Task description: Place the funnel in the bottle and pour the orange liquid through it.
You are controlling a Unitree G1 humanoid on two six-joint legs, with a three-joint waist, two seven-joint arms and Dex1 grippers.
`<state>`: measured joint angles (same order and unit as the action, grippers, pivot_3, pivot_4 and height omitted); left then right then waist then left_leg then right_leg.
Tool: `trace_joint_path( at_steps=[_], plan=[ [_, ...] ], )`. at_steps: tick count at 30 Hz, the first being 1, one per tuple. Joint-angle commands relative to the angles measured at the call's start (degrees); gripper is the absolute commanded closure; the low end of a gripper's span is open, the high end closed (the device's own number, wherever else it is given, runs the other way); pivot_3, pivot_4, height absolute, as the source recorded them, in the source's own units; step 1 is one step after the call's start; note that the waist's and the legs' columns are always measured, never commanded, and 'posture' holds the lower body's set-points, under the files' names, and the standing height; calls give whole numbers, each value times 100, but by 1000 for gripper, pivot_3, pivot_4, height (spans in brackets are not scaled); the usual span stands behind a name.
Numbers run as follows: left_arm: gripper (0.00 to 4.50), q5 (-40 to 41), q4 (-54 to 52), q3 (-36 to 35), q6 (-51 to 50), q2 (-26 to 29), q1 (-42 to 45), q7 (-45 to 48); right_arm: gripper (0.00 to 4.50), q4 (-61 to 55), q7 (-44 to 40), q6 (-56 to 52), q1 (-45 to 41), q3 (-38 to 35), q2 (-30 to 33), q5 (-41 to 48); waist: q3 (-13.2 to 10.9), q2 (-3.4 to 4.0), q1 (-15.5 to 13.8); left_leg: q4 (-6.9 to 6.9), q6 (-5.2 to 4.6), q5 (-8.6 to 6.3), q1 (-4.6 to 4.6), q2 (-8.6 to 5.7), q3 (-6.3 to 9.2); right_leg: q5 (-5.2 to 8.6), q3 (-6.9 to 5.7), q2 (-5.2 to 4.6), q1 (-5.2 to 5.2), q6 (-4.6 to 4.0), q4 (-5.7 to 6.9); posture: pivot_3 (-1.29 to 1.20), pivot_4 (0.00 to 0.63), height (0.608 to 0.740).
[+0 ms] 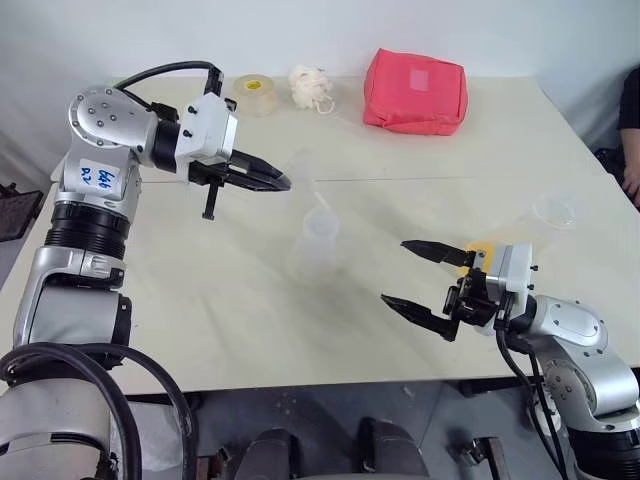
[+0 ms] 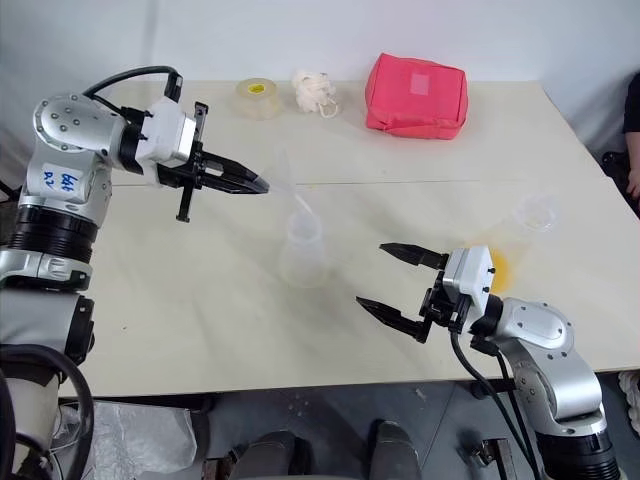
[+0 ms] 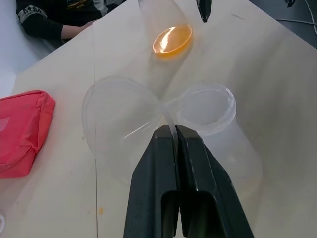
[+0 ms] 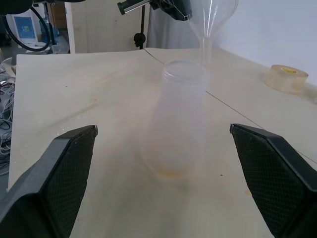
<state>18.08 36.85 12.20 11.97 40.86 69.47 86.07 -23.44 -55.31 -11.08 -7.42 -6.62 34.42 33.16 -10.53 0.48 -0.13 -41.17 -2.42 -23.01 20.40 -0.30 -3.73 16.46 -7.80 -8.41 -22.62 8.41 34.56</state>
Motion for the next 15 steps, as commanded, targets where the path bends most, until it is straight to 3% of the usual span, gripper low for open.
trace_joint_path(
  at_steps=[1, 15],
  plan=[
    [4465, 17, -59, -207, 43, 112, 169, 629, 0, -173, 8, 150, -17, -84, -7, 41, 0, 0, 0, 0, 0, 0, 0, 0, 0, 0, 0, 0, 0, 0, 0, 0, 150, 740],
    [4465, 156, -498, -396, -317, 333, 46, 640, 0, 54, -129, 150, -270, -62, 26, 6, 0, 0, 11, -1, 0, 0, 1, 0, 2, 0, -1, 0, 0, 0, 1, 0, 150, 740]
  ],
)
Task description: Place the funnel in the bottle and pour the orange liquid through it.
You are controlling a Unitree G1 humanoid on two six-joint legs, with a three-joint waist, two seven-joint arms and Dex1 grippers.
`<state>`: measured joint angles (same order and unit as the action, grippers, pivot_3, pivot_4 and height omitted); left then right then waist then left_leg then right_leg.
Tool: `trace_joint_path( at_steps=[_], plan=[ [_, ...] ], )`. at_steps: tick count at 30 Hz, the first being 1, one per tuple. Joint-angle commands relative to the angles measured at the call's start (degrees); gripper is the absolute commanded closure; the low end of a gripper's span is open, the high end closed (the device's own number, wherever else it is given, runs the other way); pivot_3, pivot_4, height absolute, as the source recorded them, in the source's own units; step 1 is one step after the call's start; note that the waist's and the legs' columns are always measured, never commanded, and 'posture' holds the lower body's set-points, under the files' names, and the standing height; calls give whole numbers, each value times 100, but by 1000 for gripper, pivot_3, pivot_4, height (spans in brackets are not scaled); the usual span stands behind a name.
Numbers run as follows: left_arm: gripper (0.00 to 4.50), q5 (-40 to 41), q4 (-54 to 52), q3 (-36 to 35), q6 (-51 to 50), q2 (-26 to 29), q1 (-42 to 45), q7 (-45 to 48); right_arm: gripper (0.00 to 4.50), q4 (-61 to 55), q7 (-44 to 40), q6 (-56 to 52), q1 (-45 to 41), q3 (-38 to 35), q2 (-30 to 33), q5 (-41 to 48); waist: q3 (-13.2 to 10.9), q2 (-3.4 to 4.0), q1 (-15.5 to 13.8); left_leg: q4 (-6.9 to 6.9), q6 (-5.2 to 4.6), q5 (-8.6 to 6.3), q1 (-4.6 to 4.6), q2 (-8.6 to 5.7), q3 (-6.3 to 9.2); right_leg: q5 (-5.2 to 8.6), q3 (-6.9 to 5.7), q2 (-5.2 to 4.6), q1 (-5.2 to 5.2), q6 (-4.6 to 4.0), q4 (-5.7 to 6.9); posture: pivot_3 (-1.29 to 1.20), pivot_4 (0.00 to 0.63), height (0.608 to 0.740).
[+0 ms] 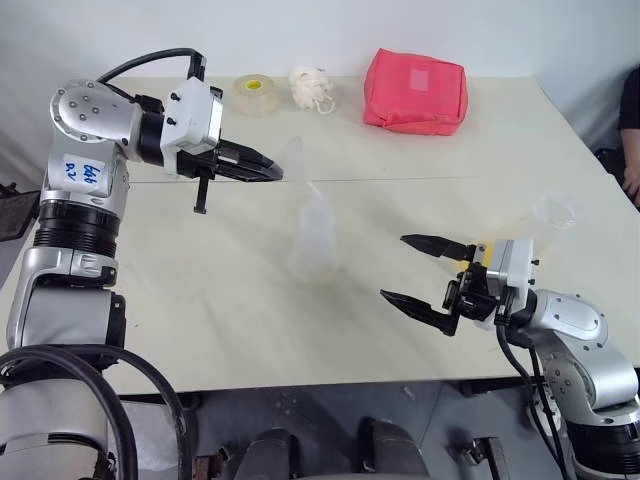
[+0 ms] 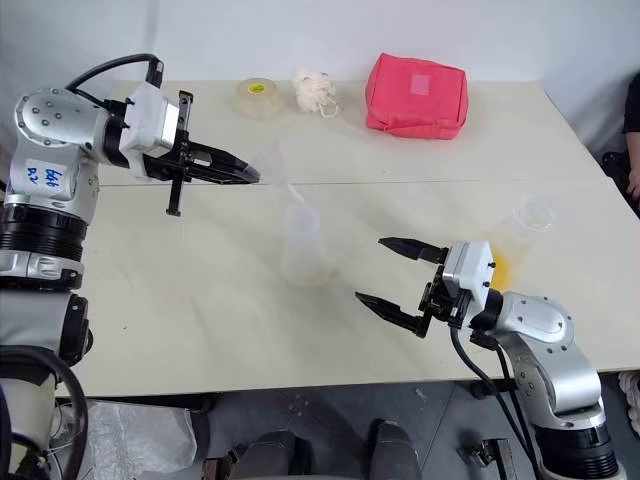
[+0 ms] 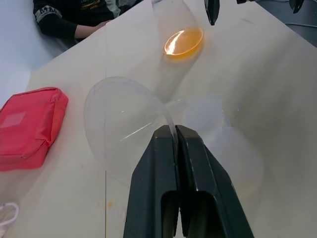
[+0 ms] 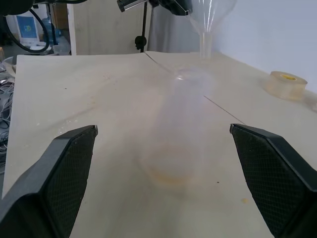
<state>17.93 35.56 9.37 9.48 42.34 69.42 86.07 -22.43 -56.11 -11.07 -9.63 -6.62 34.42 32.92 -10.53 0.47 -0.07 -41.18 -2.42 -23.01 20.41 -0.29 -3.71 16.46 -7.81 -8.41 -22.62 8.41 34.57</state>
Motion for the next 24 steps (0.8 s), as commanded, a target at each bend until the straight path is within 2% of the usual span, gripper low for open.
trace_joint_path(
  at_steps=[1, 10, 24],
  plan=[
    [4465, 229, -465, -53, -125, 224, 23, 642, 0, -33, -60, 152, -60, -57, 23, 21, 0, 0, 9, 0, 0, 0, 0, 0, 0, 0, 0, 0, 0, 0, 0, 0, 150, 740],
    [4465, 309, -671, 375, -129, 446, -23, 643, 0, -16, -56, 176, -92, -20, -40, -15, 0, 0, 2, -3, 0, 0, 0, 0, 3, 0, 1, 0, 0, 0, 2, 0, 150, 740],
    [4465, 278, -239, 1041, 385, 483, 196, 643, 0, -60, 47, 222, -22, -14, -120, -77, 0, 0, -6, -3, 0, 0, 1, -1, 2, 0, 0, 0, 0, 0, 4, 0, 150, 740]
  ],
)
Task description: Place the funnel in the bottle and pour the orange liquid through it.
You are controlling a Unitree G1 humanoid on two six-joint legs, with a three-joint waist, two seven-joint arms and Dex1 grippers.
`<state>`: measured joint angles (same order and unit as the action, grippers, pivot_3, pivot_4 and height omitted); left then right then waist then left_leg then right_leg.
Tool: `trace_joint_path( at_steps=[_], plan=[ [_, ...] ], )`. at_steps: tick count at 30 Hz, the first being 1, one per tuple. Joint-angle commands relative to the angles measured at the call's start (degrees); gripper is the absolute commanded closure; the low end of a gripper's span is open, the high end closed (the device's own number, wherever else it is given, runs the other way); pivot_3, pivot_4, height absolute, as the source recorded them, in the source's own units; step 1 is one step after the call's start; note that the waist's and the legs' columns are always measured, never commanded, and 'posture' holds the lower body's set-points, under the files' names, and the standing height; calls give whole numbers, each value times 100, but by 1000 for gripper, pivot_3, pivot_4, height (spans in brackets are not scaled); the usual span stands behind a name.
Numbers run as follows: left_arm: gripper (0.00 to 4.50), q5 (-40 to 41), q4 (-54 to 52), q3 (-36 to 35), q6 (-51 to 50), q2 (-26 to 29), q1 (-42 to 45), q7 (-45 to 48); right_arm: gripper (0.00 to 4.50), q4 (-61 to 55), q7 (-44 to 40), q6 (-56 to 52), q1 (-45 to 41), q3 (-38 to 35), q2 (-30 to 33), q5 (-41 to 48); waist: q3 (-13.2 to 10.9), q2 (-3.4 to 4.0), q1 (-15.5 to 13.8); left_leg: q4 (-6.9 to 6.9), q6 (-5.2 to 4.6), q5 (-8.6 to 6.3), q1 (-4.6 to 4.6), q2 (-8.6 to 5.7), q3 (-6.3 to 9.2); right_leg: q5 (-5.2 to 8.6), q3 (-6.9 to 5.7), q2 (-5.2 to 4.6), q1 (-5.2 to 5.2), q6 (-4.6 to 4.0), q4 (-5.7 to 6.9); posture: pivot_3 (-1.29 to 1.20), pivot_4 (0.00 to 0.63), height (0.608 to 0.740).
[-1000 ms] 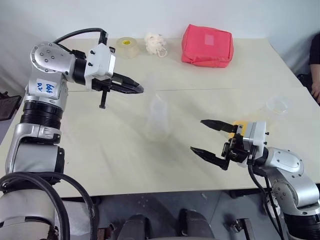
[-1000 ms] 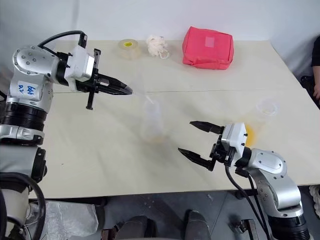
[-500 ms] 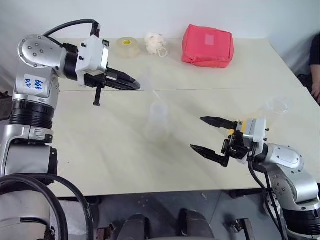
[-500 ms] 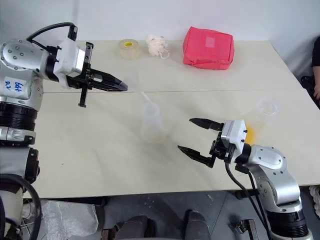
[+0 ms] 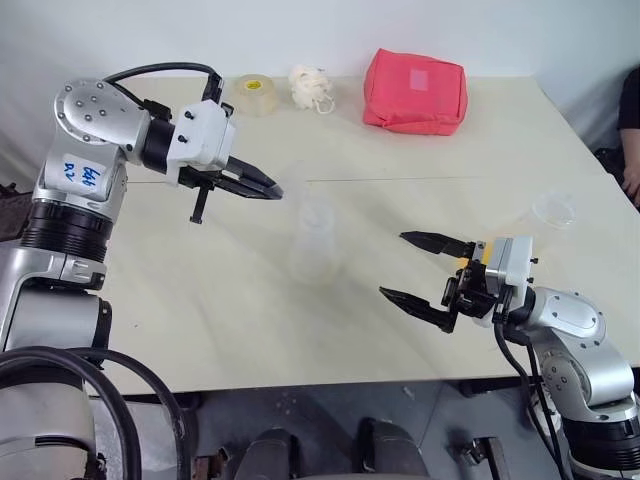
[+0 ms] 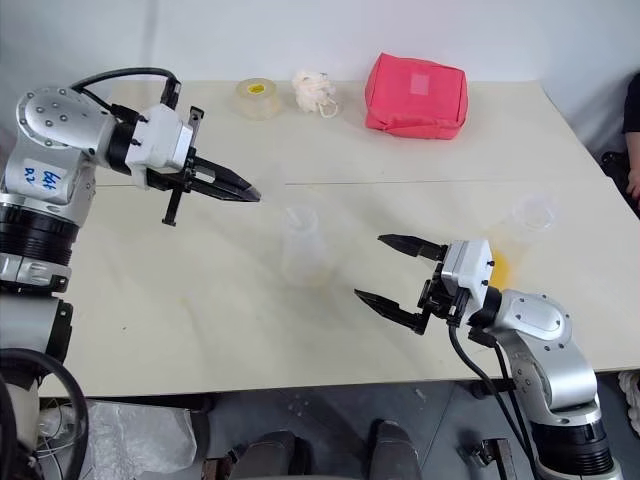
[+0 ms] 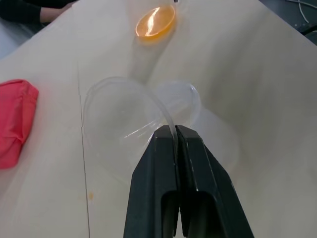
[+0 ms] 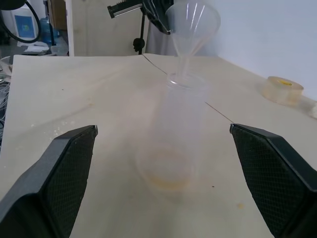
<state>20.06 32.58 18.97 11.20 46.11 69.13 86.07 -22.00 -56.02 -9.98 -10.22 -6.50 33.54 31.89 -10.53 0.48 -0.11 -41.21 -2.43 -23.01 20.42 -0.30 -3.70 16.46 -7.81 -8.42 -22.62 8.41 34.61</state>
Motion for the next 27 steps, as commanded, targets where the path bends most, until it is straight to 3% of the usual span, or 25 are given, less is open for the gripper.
trace_joint_path(
  at_steps=[1, 11, 15, 26, 27],
  plan=[
    [4465, 24, 121, 145, 319, 88, 264, 643, 0, -103, 41, 118, 46, -30, -34, 23, 0, 0, -4, 0, 0, 0, 0, 0, 0, 0, 0, 0, 0, 0, 0, 0, 150, 740],
    [4465, 100, 491, 614, 733, -113, 742, 643, 0, -180, 92, 154, 164, -24, -93, -18, 0, 0, 2, 0, 0, 0, 1, -1, -2, 0, 0, 0, -1, 0, 0, 0, 150, 740],
    [3556, 192, 456, 768, 635, -90, 833, 643, 0, -236, 114, 171, 236, -36, -88, -18, 0, 0, -2, 0, -1, 0, 1, -1, -2, 0, 0, 0, 0, 0, 0, 0, 150, 740],
    [21, 445, 308, 883, 429, -37, 907, 643, 0, -254, 163, 259, 296, -45, -61, -25, 0, 0, -6, -1, -1, 0, 1, 0, -1, 0, 1, 0, 0, 0, 0, 0, 150, 740],
    [21, 476, 279, 865, 402, -36, 888, 643, 0, -246, 159, 268, 289, -48, -56, -30, 0, 0, -6, -1, -1, 0, 1, 0, -1, 0, 1, 0, 0, 0, 0, 0, 150, 740]
  ],
)
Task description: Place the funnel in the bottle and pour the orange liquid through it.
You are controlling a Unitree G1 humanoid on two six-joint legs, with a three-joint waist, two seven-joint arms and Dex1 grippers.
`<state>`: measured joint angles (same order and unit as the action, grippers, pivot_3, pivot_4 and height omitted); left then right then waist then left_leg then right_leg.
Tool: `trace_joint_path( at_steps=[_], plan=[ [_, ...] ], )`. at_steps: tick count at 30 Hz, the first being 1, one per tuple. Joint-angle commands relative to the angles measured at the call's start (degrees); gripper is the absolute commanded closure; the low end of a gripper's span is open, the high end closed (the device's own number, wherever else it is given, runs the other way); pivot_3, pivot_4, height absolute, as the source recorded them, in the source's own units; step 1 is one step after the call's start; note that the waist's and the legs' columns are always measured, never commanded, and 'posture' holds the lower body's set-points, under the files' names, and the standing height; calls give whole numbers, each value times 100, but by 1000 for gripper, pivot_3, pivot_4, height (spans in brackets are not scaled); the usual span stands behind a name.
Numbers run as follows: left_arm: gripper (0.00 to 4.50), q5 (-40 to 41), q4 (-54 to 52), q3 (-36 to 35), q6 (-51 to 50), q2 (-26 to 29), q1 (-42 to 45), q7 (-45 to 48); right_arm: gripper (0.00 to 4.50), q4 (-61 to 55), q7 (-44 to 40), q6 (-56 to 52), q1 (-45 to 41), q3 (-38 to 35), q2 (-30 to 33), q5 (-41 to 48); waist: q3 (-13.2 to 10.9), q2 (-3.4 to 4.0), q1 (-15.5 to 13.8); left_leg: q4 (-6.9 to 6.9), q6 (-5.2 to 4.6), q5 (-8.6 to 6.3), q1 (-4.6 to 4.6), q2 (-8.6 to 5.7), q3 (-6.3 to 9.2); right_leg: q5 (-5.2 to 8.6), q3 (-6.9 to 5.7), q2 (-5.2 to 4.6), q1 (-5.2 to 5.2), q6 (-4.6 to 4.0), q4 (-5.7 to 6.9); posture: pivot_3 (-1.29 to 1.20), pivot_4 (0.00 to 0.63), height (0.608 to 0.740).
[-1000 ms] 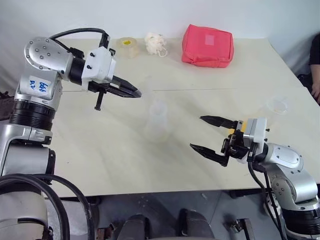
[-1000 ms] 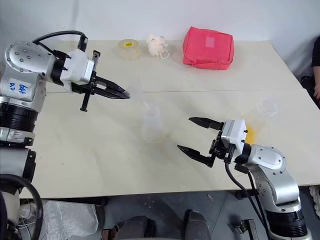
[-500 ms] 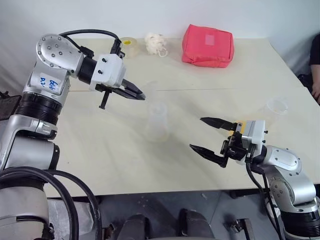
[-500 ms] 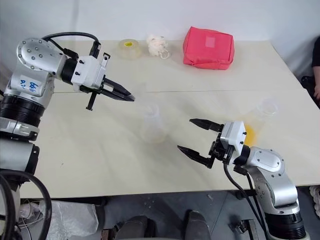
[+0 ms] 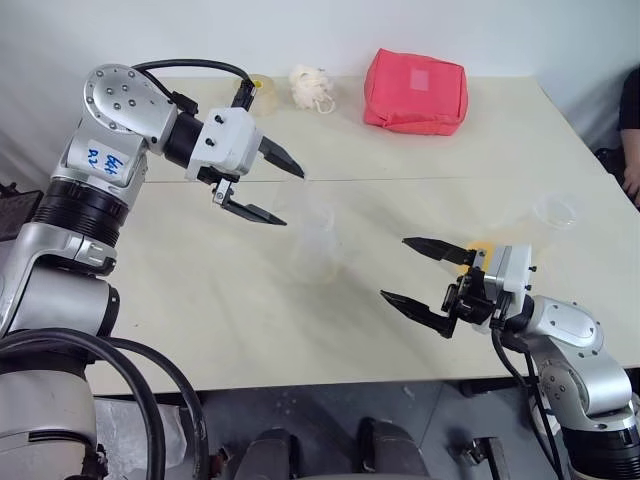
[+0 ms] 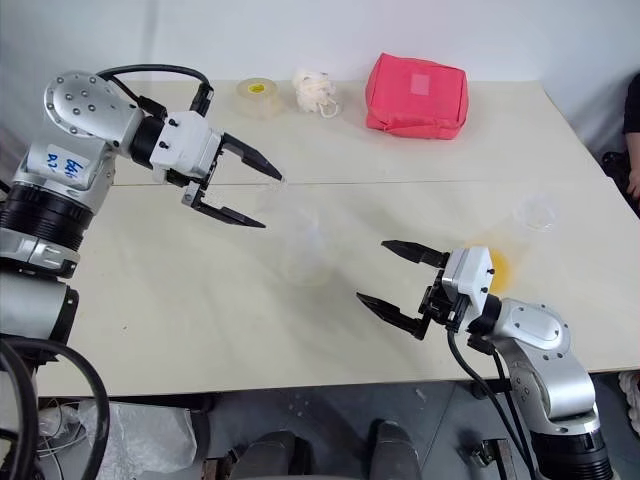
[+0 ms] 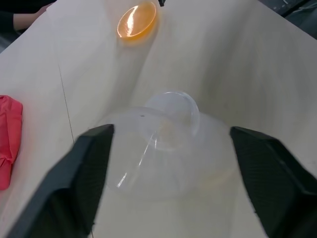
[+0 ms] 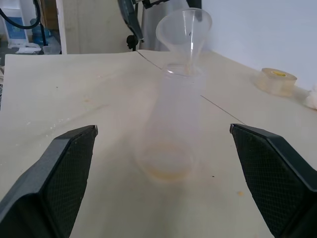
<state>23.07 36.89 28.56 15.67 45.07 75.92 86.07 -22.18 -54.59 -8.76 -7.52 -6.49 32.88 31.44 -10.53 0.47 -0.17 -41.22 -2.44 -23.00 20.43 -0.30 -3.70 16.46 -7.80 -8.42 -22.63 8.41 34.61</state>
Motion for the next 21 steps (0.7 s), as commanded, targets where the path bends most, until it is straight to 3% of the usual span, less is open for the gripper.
trace_joint_path(
  at_steps=[1, 12, 16, 21],
  plan=[
    [21, 201, -175, -107, -72, 71, 188, 643, 0, -216, 10, 155, 9, -51, 14, 11, 0, 0, 0, 0, 0, 0, 0, 0, 0, 0, 0, 0, 0, 0, 0, 0, 150, 740],
    [21, 404, -415, -272, -306, -3, 77, 643, 0, -192, 24, 210, -23, -78, 61, -10, 0, 0, 1, 0, 0, 0, 0, 0, 0, 0, 0, 0, 0, 0, 0, 0, 150, 740],
    [21, 632, -473, -950, -1118, 3, -13, 571, 0, -339, 175, 168, 123, -241, 111, -11, 0, 0, 2, -1, 0, 0, 0, 0, 1, 0, 0, 0, 0, 0, 1, 0, 150, 740],
    [21, 988, -858, -1858, -2005, 200, -892, 207, 0, -672, 684, 111, 479, -547, 95, -114, 0, 3, 26, 3, 0, 0, -6, 4, 2, 0, 4, -1, -2, 0, 13, 0, 150, 740]
  ],
)
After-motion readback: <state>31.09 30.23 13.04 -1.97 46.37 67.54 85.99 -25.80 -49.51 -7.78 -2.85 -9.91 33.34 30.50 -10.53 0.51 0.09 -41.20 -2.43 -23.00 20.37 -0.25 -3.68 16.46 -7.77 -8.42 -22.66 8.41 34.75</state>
